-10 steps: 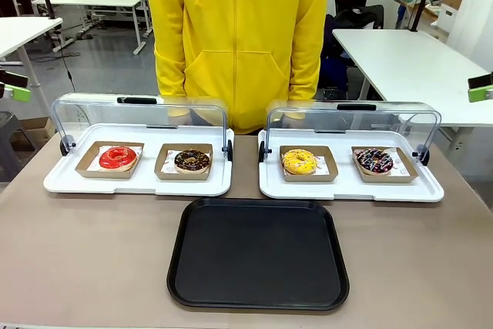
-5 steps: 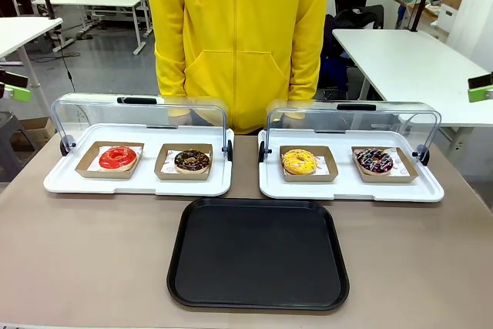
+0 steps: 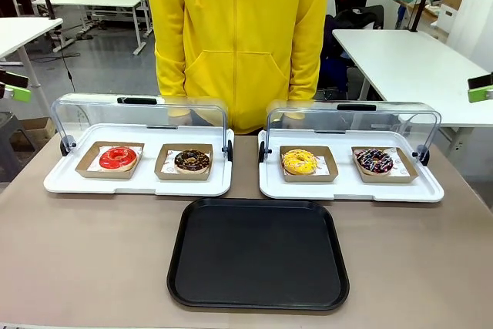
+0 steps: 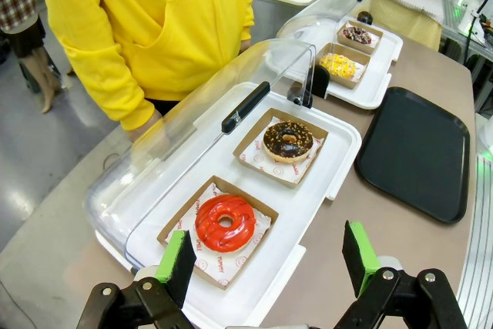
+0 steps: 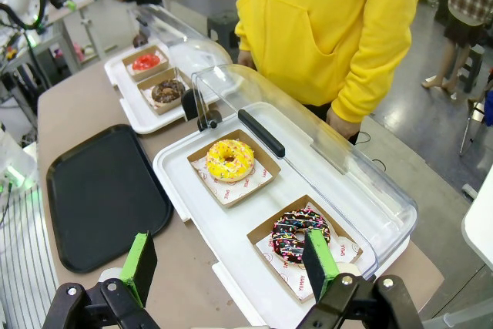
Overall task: Move the first donut from the left to the tray.
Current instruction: Pick up the Paper togo box containing the Donut indicated by the person and place it on the Handle tray.
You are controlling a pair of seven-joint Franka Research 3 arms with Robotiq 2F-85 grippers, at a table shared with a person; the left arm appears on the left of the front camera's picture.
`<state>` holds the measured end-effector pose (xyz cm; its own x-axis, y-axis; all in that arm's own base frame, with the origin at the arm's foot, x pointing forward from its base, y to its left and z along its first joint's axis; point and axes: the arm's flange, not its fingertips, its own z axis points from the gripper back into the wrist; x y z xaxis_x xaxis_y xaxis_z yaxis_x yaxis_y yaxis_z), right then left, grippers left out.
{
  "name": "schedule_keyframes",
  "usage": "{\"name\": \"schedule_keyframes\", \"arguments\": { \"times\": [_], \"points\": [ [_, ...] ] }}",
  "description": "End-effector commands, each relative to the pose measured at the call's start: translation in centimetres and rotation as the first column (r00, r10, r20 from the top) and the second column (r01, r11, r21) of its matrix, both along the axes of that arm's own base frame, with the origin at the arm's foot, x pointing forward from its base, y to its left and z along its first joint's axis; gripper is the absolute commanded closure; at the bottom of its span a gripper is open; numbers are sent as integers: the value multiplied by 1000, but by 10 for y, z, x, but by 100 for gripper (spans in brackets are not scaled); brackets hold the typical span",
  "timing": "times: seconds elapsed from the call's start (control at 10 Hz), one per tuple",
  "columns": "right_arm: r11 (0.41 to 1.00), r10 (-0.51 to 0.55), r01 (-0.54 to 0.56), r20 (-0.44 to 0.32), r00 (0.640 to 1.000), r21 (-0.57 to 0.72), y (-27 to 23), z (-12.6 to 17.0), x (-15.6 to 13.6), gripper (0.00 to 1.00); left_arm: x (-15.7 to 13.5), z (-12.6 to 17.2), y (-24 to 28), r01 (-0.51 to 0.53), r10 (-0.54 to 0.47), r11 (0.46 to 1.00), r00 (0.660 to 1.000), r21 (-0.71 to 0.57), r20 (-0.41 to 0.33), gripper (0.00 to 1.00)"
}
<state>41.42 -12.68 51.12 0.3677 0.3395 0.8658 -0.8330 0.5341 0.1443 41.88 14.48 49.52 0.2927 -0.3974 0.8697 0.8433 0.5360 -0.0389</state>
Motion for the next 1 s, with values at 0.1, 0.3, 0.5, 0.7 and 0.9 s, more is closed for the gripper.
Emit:
{"name": "schedule_keyframes", "arguments": {
  "times": [0.1, 0.3, 0.5, 0.7, 0.9],
  "points": [
    [1000, 11, -11, 28, 1000, 12, 0, 0, 2, 0, 2, 0, -1, 9, -9, 1000, 1000, -20, 20, 0],
    [1000, 11, -11, 28, 1000, 12, 0, 0, 2, 0, 2, 0, -1, 9, -9, 1000, 1000, -20, 20, 0],
    [1000, 11, -11, 28, 1000, 12, 0, 0, 2, 0, 2, 0, -1, 9, -9, 1000, 1000, -20, 20, 0],
    [1000, 11, -11, 28, 1000, 12, 0, 0, 2, 0, 2, 0, -1, 9, -9, 1000, 1000, -20, 20, 0],
    [1000, 11, -11, 28, 1000, 12, 0, 0, 2, 0, 2, 0, -1, 9, -9, 1000, 1000, -20, 20, 0]
  ]
}}
